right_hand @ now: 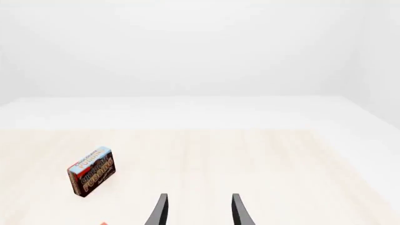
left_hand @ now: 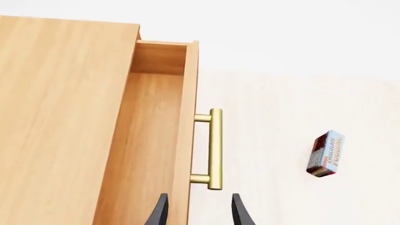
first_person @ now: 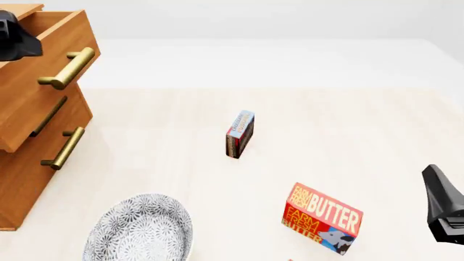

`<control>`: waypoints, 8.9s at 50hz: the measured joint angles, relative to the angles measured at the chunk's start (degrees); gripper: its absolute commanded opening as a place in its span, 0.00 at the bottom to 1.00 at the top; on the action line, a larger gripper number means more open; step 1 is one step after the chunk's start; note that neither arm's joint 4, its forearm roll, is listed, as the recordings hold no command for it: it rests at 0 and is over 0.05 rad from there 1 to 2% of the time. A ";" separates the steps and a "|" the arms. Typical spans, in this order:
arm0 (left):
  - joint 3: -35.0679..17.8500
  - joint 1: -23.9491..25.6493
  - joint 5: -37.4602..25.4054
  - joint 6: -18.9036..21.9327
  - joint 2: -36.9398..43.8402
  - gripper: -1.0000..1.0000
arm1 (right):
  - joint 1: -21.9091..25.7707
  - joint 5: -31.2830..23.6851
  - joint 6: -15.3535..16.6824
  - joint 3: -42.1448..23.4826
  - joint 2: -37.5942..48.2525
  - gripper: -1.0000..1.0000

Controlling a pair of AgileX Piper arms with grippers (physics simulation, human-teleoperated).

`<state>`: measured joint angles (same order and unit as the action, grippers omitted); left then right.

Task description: Put the chocolate pudding in the top drawer of the cabinet and close it.

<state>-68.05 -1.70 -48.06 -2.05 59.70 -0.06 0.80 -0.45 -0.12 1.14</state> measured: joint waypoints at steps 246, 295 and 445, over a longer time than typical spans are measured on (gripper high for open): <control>8.03 20.09 11.61 -7.50 3.74 1.00 | 0.00 0.00 0.00 0.00 0.00 1.00; 8.65 23.03 13.63 -11.92 3.73 1.00 | 0.00 0.00 0.00 0.00 0.00 1.00; 42.38 63.06 46.45 5.31 -25.30 1.00 | -0.03 -0.27 0.01 -0.01 -0.26 1.00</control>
<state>-25.66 61.36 -1.61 3.26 34.39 -0.09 0.54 -0.45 -0.13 0.88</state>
